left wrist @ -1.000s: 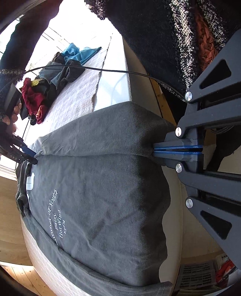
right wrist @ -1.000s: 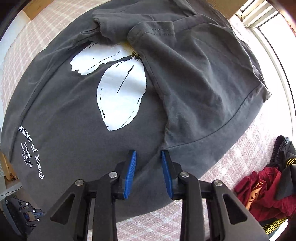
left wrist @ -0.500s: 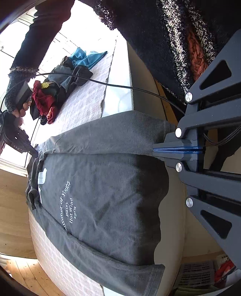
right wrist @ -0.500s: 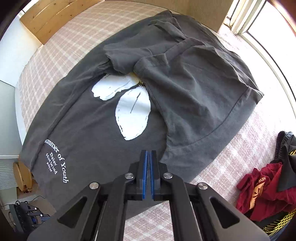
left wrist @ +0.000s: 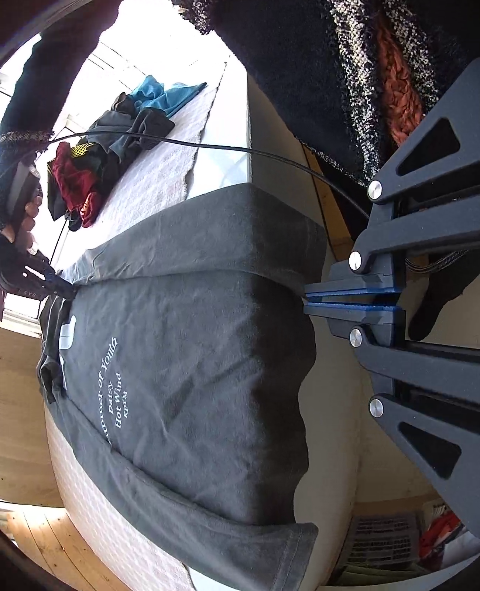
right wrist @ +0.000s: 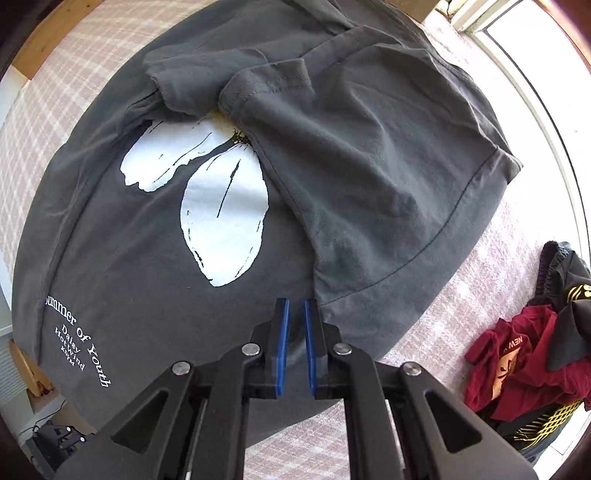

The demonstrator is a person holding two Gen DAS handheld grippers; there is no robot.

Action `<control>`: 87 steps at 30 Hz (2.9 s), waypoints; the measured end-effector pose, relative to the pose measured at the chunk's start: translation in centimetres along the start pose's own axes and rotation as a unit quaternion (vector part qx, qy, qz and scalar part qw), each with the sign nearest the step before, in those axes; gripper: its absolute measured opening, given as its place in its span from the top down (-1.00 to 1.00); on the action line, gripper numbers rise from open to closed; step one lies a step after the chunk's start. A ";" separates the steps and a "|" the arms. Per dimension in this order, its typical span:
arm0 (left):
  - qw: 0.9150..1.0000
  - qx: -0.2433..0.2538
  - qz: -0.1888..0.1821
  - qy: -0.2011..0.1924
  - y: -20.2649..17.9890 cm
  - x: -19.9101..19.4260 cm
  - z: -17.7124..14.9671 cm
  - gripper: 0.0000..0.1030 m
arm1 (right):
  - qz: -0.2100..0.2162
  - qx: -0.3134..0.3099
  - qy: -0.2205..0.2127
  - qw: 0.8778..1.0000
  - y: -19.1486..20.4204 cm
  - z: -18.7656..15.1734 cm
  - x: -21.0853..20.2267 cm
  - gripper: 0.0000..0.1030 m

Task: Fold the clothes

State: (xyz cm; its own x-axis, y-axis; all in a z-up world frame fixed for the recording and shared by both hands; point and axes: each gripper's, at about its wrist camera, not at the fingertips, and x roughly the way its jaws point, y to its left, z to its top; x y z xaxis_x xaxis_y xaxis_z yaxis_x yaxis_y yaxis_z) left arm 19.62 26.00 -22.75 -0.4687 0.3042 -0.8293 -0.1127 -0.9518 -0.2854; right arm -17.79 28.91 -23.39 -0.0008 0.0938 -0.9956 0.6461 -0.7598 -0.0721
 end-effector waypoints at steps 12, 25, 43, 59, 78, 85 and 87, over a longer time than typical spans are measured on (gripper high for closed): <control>0.998 0.054 -0.034 0.026 -0.4 1.7 1.4 0.58 | 0.004 0.020 0.014 1.000 -0.6 -2.1 0.0 0.57; 0.996 0.071 -0.058 0.017 -1.0 0.8 1.6 0.92 | 0.003 0.027 0.024 0.999 0.5 -1.9 -0.5 0.36; 0.998 0.033 -0.050 -0.026 0.0 -2.9 1.1 0.92 | 0.075 0.024 -0.058 0.995 1.9 -2.1 -5.3 0.92; 1.000 -0.017 -0.005 -0.002 3.6 -1.4 -0.2 0.92 | 0.066 -0.008 -0.057 0.996 8.2 -0.2 -2.4 0.91; 0.999 0.029 0.021 0.020 3.2 -4.8 4.4 0.93 | 0.151 -0.068 -0.084 0.983 5.7 -3.2 -1.5 0.63; 0.996 0.085 0.040 -0.004 4.7 -2.6 15.6 0.91 | 0.169 -0.070 -0.133 0.974 1.5 -3.6 -5.1 0.63; 0.993 0.105 0.050 -0.021 4.8 -1.8 20.0 0.91 | 0.155 -0.046 -0.163 0.973 -2.5 -2.2 -7.4 0.62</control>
State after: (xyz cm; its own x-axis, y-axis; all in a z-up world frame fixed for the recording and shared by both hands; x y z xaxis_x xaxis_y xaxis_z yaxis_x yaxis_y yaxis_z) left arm 2.35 20.10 -13.02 -0.5218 0.2108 -0.8266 -0.2421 -0.9657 -0.0935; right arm -17.73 31.52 -15.71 -0.0273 -0.3523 -0.9355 0.7193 -0.6567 0.2263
